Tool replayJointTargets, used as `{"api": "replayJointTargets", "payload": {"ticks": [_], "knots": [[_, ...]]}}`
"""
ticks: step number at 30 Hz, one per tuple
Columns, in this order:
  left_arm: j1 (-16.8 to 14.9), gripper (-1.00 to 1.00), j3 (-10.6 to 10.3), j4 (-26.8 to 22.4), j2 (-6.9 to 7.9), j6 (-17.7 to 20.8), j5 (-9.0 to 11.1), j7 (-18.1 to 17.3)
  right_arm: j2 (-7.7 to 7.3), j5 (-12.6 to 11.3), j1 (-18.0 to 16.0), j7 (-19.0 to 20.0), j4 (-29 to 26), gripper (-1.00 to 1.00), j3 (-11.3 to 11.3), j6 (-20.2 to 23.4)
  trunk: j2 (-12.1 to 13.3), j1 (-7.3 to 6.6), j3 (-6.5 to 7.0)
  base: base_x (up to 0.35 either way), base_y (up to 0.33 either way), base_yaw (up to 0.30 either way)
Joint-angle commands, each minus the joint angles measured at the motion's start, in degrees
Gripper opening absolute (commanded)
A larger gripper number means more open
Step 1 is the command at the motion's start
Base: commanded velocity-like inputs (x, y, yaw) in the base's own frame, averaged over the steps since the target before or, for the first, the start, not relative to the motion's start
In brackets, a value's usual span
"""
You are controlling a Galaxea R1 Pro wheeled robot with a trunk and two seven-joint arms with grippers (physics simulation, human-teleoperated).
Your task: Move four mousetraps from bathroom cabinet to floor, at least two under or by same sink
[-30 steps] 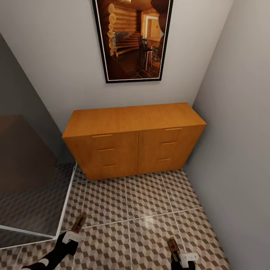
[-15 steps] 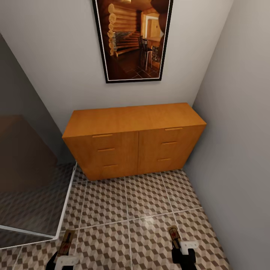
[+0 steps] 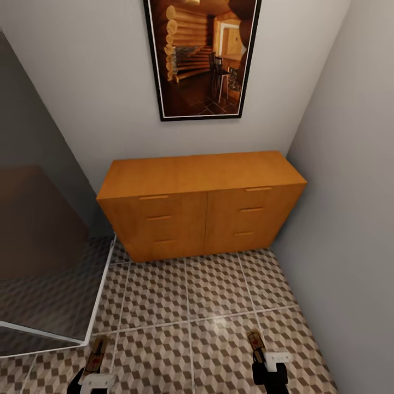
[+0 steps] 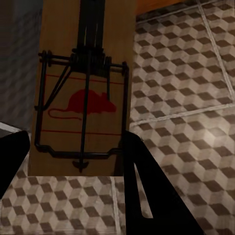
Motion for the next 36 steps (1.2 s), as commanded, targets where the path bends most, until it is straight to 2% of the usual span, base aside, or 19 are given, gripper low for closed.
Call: {"api": "replayJointTargets", "payload": {"ticks": [1, 15, 28, 36], "knots": [[0.0, -1.0, 0.01, 0.0, 0.01, 0.0, 0.01, 0.0, 0.0, 0.0, 0.0, -0.01, 0.0, -1.0, 0.01, -0.03, 0.0, 0.0, 0.0, 0.0, 0.0, 0.233], [0.0, -1.0, 0.01, 0.0, -0.07, 0.01, 0.01, 0.0, 0.0, 0.0, 0.0, -0.01, 0.0, -1.0, 0.0, -0.07, 0.0, 0.0, 0.68, -0.016, 0.0, 0.207], [0.0, -1.0, 0.01, 0.0, -0.36, 0.01, 0.01, 0.0, 0.0, 0.0, 0.0, -0.01, 0.02, -1.0, 0.0, -0.07, 0.0, 0.0, 1.54, -0.297, 0.0, 0.192], [0.0, -1.0, 0.01, 0.0, -0.45, 0.01, 0.01, 0.03, 0.0, 0.0, 0.0, -0.01, 0.08, -1.0, 0.0, -0.07, 0.0, 0.0, 2.06, -0.195, 0.0, 0.199]]}}
